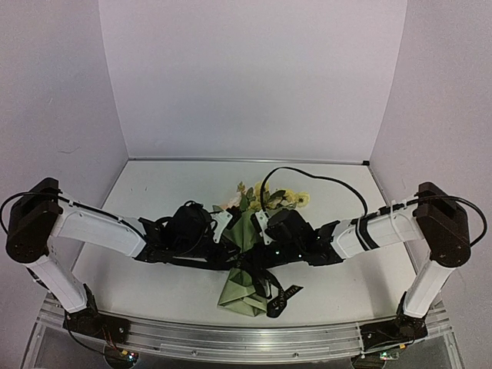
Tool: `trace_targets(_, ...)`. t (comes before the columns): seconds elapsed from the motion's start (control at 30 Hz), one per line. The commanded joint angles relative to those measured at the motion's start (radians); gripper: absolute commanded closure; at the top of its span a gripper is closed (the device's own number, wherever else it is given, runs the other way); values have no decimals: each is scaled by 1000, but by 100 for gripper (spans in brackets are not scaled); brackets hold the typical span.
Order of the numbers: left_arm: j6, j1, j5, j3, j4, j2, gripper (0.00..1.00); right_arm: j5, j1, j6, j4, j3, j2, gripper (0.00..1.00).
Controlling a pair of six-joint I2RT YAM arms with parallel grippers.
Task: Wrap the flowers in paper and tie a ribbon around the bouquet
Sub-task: Cross the half-tied ribbon at the center of the board.
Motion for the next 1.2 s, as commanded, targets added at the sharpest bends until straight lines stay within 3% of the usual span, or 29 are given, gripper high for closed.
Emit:
trace_targets(0.0,29,4,-14,44,-11,24,83,-6,-2,-15,36,0,0,100)
trace_targets(0.17,34,4,-54,27,-14,30,84,-8,-2,-16,36,4,4,100)
trace_targets(0.53,87,2,107,32,-13,41,80,-12,-2,-16,38,14,8,100)
trace_targets(0.83,104,2,158,8,36,7,77,-16,-2,-18,38,17,7,100)
trace_targets(1.17,128,2,128,6,54,23,73,-58,-2,-33,68,14,9,100)
